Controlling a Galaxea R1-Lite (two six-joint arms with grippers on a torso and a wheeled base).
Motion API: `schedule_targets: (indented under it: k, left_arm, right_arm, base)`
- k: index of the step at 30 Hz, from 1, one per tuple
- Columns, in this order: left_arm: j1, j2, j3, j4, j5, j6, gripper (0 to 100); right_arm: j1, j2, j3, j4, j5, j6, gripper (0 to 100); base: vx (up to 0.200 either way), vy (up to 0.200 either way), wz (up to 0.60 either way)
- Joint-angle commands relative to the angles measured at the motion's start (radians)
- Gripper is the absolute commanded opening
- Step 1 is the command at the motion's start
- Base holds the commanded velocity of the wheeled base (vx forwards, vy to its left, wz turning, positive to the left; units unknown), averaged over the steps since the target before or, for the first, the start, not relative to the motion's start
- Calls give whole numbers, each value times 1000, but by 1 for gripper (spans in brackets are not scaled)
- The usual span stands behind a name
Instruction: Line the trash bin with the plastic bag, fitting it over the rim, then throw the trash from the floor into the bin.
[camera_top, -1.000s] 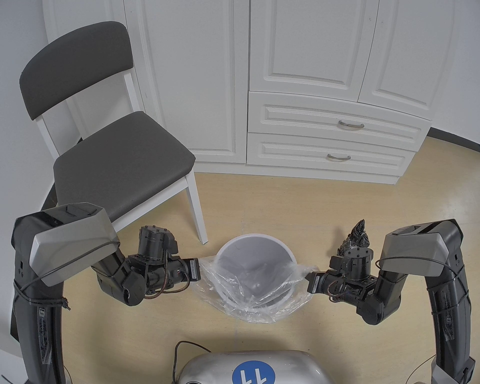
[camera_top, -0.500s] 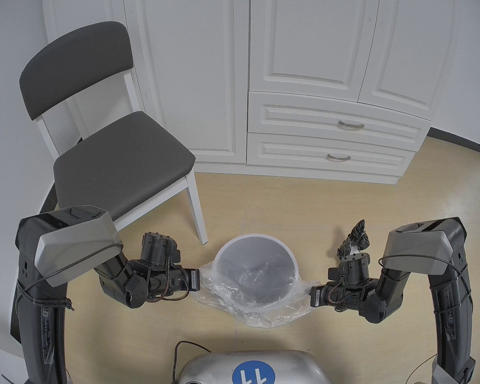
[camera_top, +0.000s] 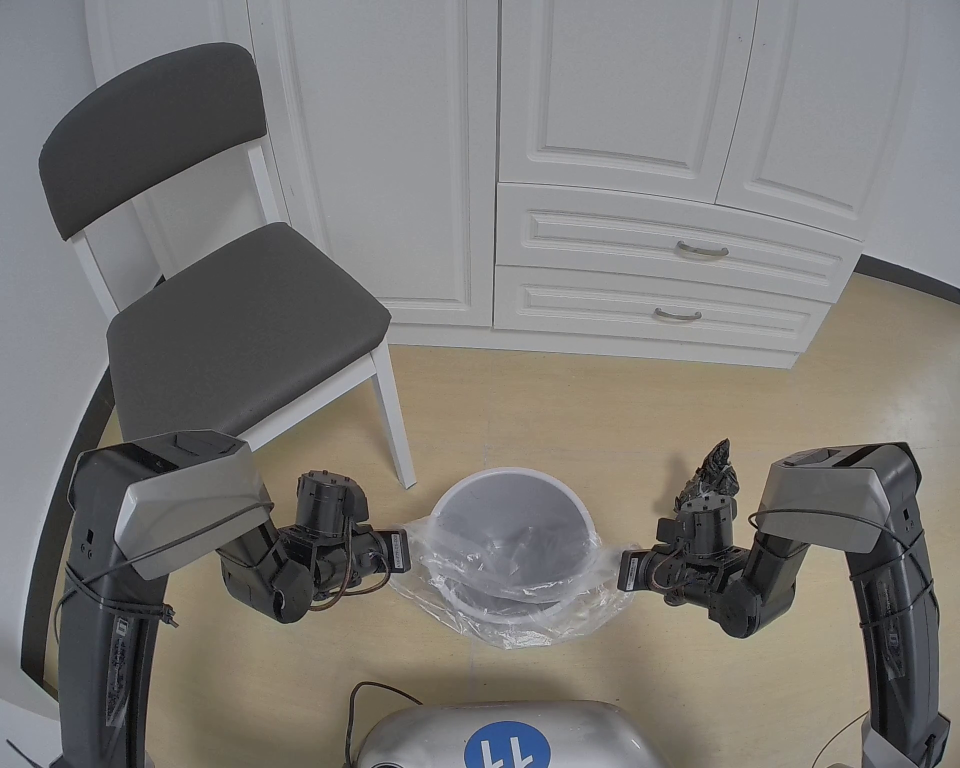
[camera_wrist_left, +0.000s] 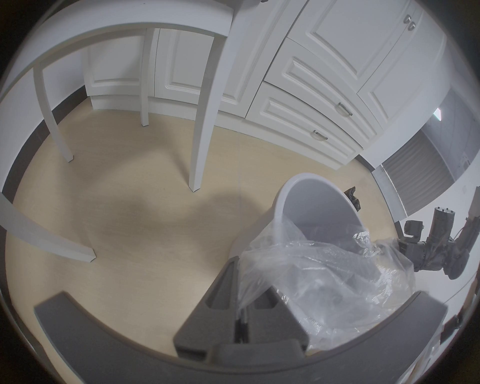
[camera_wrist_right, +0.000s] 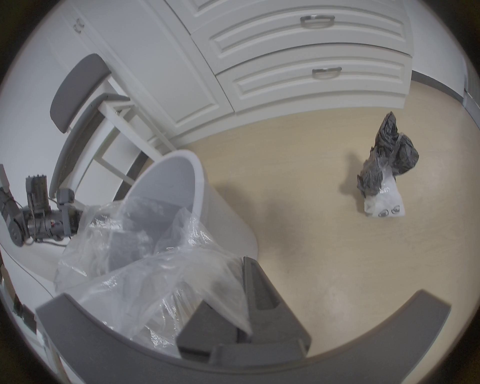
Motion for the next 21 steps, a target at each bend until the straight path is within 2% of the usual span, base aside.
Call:
schedule_targets:
  k: [1,15,16,21]
  left_arm:
    - [2,51,-13,-44,7,-9,0]
    - [3,74,-7,-141,6,-18,0]
    - [3,74,-7,-147,6,-33,0]
    - [2,71,-7,-167,6,-70,0]
  right_arm:
    - [-11,35,-19,-53,-11,17,0]
    - [-19,33,-14,-51,-4,32,0]
    - [-19,32,-9,-51,-2,32,100]
    - [-19,32,-6,-54,0,32,100]
  base:
    - [0,0,0]
    - [0,0,0]
    - [0,0,0]
    - [0,0,0]
